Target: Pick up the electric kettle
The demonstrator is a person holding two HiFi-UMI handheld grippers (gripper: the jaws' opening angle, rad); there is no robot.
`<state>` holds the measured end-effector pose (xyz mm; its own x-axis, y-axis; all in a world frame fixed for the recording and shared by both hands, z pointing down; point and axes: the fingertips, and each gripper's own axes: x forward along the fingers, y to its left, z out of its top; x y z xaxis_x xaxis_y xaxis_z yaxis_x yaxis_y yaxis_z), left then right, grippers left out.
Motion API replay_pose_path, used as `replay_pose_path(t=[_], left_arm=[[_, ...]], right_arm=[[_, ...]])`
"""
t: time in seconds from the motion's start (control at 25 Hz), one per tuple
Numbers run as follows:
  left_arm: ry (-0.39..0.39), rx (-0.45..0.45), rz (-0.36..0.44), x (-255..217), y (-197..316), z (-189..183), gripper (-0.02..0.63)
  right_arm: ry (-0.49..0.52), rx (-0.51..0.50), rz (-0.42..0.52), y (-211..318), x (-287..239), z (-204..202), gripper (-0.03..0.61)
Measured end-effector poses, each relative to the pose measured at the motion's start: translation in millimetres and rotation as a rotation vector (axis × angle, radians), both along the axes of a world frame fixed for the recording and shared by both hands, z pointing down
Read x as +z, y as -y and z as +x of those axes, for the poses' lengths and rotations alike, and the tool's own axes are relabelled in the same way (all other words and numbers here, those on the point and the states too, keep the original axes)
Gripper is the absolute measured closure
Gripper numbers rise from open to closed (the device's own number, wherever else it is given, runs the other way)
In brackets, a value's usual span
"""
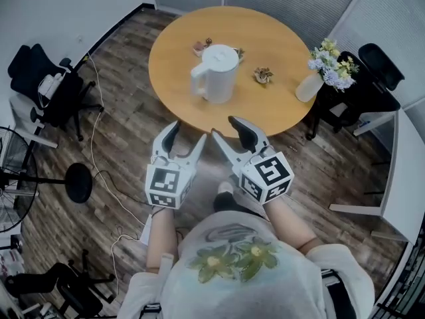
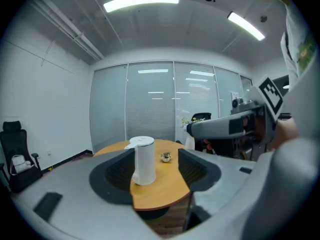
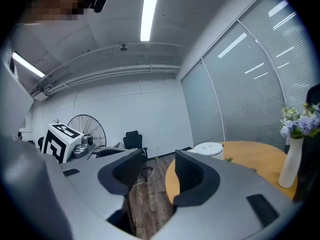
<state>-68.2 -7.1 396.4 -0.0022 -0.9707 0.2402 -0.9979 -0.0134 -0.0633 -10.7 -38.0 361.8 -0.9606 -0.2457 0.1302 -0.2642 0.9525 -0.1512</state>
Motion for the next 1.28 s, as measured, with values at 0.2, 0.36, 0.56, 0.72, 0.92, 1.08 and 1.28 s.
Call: replay_pose_path(t=[0.2,0.36,0.56,0.72,0.92,1.08,1.28], left_arm=[[-0.027,-0.028,-0.029,11,24,-21,0.356],[-0.029,-0.043,-0.055,25,44,-35,0.356],[-0.039,-0.071,-0.083,38,63,-50,0.356],[-0.036,-0.053,-0.124,52,71,-53,0.356],[-0.044,-0.009,-0.178,69,88,-70,0.356],[-0.026,0.054,-0.237,85,107,-82,0.356],[-0.023,0.126,-0.332,113,121,-98,0.356]], right_arm=[[-0.006,-0.019,-0.034,27,5,-17,0.373],[-0.020,-0.036,-0.060,50,16,-28,0.373],[-0.013,-0.059,-0.074,70,21,-40,0.373],[-0.018,-0.053,-0.092,76,26,-51,0.373],[-0.033,-0.027,-0.117,87,36,-73,0.373],[-0.070,-0.006,-0.132,96,51,-91,0.373],[-0.113,0.013,-0.164,102,71,-112,0.373]])
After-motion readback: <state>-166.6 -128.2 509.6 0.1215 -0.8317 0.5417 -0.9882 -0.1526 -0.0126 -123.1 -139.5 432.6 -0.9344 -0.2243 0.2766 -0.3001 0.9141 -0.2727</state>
